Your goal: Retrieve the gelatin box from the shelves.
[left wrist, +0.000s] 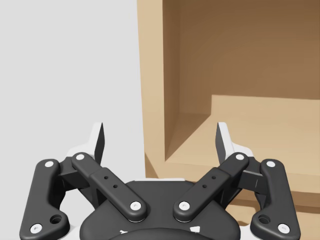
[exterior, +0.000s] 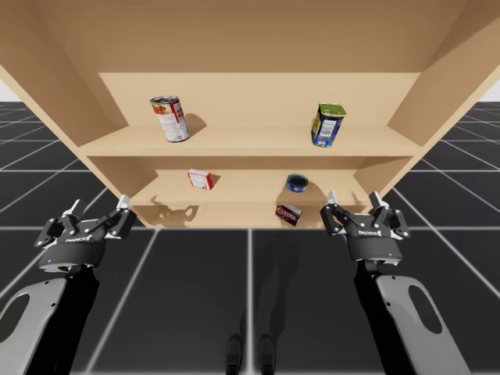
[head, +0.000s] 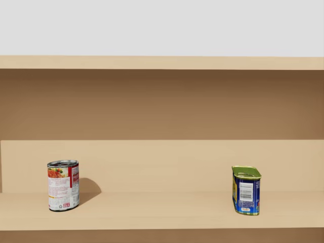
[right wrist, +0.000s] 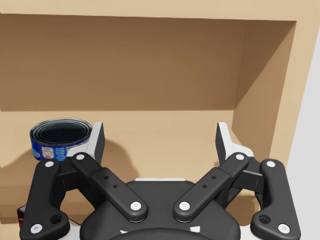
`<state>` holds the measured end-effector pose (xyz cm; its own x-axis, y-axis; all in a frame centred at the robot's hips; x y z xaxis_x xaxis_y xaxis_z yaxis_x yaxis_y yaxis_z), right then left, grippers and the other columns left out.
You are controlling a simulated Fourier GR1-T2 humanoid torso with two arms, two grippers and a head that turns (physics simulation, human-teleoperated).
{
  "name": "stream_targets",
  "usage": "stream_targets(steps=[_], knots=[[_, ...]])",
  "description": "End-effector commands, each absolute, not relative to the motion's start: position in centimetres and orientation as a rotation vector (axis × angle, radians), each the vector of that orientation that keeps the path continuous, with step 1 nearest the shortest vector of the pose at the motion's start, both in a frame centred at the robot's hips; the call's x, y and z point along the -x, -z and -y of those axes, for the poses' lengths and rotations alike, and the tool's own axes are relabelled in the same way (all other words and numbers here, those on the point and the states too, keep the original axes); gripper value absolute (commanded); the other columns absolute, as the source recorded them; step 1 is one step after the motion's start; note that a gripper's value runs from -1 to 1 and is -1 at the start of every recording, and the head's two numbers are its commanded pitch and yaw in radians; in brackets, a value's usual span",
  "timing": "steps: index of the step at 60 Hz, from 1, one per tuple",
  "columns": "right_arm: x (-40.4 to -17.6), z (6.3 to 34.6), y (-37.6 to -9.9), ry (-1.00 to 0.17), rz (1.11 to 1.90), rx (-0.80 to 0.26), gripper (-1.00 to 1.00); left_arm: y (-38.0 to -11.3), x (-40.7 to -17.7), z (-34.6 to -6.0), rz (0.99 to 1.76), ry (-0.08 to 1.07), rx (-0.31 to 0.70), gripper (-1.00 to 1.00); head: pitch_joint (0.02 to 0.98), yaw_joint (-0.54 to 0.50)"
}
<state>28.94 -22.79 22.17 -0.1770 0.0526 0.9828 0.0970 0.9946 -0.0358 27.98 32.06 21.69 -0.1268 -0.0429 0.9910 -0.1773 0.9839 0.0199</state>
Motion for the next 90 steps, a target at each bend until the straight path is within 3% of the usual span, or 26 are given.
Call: stream_targets(steps=[1,12,28,51,63,71,80,90], knots=[[-28.8,22.8,-22.2,0.061,1.767,0.121,-1.00,-21.7,-28.0,-32.1,1.697,-0.116,-0.167,-1.00,0.052,-0.02],[-29.2,22.9,-22.2,0.060,1.700,0.086,-1.00,-21.7,-28.0,-32.1,1.698,-0.117,-0.167,-1.00,0.093,-0.02],[-29.3,23.1,-22.2,0.058,1.702,0.078,-1.00,-21.7,-28.0,-32.0,1.697,-0.114,-0.167,-1.00,0.281,-0.01],[-29.2,22.9,-22.2,0.037,1.682,0.057,-1.00,-21.7,-28.1,-31.8,1.695,-0.106,-0.157,-1.00,0.555,0.20],[-29.1,22.7,-22.2,0.031,1.679,0.058,-1.00,-21.8,-28.1,-31.5,1.699,-0.102,-0.140,-1.00,0.566,0.24],[-29.1,22.7,-22.1,0.032,1.678,0.058,-1.00,-23.1,-27.2,-29.8,1.669,-0.068,-0.134,-1.00,0.559,0.24],[-29.2,22.7,-22.1,0.030,1.678,0.058,-1.00,-24.8,-25.5,-26.8,1.661,0.041,0.009,-1.00,0.545,0.23],[-29.3,22.8,-22.0,0.028,1.677,0.059,-1.00,-26.6,-25.5,-23.3,1.581,0.177,0.178,-1.00,0.548,0.24]])
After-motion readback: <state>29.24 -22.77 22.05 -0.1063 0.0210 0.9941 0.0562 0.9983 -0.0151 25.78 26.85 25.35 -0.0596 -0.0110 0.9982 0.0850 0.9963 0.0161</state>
